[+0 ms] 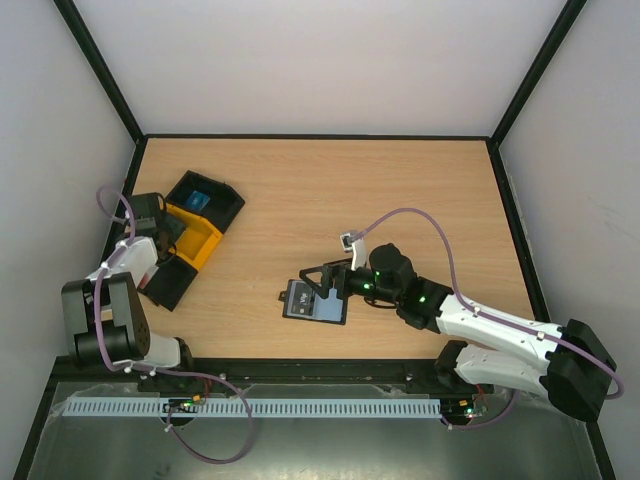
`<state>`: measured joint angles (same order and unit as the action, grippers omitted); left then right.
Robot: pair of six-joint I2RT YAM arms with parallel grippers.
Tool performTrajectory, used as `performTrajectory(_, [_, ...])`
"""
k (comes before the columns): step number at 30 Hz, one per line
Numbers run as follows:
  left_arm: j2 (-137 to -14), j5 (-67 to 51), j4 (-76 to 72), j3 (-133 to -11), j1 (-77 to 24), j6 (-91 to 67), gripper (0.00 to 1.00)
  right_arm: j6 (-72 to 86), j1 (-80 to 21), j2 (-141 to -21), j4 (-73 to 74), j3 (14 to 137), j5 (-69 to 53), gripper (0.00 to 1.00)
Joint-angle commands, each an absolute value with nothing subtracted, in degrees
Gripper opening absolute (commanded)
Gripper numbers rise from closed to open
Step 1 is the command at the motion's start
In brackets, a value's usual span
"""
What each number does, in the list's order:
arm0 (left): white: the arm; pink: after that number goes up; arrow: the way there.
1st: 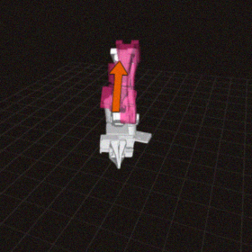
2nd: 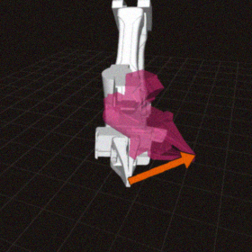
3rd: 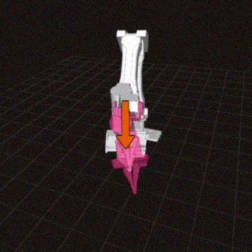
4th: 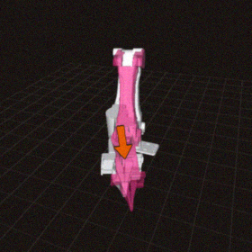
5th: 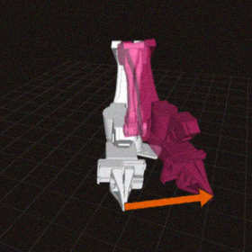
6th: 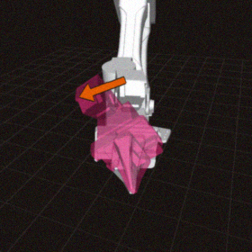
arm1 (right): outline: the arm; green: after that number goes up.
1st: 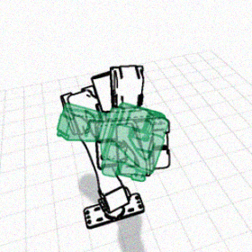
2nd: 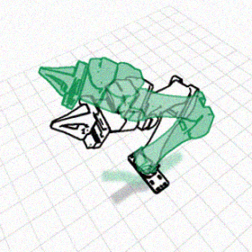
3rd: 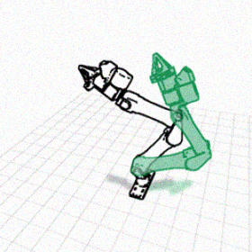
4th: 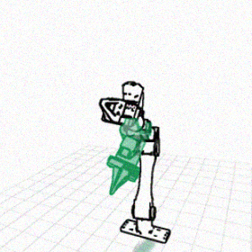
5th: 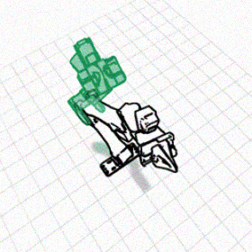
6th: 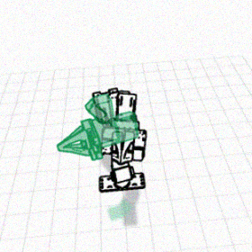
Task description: Take the credit cards out of the card holder
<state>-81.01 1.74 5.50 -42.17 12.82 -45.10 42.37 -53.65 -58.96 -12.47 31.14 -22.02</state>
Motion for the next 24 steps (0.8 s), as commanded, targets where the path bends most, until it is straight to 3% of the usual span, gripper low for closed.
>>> performTrajectory(1, [-82.2,3.3,4.8,-44.0,13.2,-43.7,0.03,41.0,-53.8,-59.1,-12.2,32.9,-20.9,0.98])
performTrajectory(13, [-83.7,7.6,5.4,-44.7,13.2,-42.5,0.03,41.7,-53.7,-60.1,-12.6,32.5,-20.6,0.98])
performTrajectory(24, [-84.3,8.7,6.7,-45.5,13.2,-42.4,0.11,42.3,-53.7,-59.5,-11.4,32.4,-20.3,0.98])
